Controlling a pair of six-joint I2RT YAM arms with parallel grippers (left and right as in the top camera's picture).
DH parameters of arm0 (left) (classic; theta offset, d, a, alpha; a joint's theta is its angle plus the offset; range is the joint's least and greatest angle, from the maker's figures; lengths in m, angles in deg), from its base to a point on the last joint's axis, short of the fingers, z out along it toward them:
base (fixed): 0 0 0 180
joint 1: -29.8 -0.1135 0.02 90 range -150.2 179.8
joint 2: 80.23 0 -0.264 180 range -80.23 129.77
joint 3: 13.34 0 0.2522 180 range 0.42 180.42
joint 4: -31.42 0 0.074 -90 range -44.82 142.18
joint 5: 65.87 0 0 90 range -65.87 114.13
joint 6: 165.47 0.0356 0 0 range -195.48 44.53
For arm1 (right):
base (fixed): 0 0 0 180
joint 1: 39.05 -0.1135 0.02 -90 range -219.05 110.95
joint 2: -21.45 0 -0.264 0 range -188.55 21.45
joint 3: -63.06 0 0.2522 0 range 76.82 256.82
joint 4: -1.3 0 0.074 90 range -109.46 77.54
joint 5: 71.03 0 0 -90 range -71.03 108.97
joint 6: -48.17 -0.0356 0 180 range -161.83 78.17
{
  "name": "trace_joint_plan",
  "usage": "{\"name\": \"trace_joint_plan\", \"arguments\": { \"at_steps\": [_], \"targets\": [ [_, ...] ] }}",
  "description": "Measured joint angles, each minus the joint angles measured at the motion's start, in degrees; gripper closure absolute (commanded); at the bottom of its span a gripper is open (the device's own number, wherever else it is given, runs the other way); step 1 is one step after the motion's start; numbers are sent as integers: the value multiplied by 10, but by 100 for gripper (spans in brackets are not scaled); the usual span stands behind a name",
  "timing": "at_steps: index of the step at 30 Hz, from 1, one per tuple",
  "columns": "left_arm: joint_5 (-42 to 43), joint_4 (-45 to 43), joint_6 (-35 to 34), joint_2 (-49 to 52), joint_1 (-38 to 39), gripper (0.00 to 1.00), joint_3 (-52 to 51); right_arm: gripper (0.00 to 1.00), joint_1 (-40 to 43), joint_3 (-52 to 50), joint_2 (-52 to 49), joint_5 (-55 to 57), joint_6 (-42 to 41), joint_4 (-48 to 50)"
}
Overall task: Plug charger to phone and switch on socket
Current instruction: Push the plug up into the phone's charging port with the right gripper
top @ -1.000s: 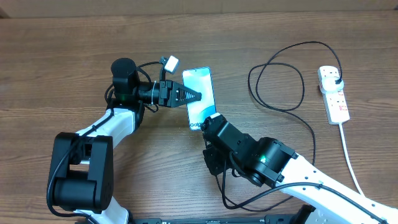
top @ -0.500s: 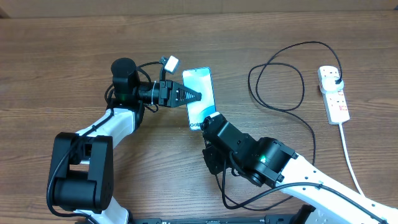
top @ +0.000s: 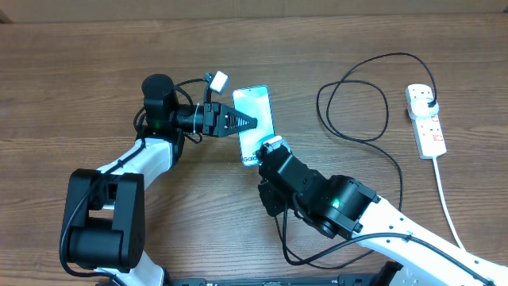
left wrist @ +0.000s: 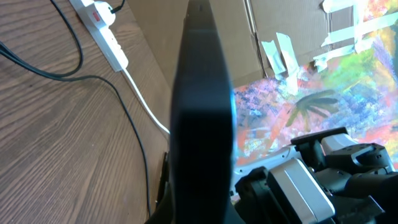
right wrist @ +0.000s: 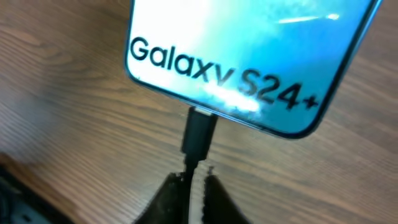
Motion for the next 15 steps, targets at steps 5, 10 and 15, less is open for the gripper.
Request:
{"name": "trace_joint_plan", "arguments": {
  "at_steps": [5, 10, 15],
  "targets": [
    [1, 0, 0, 0, 1, 96, 0, 63, 0, 0, 0, -10, 0, 1],
    [2, 0, 0, 0, 1, 96, 0, 63, 0, 0, 0, -40, -24, 1],
    [2, 0, 0, 0, 1, 96, 0, 68, 0, 0, 0, -50, -48, 1]
  ]
}}
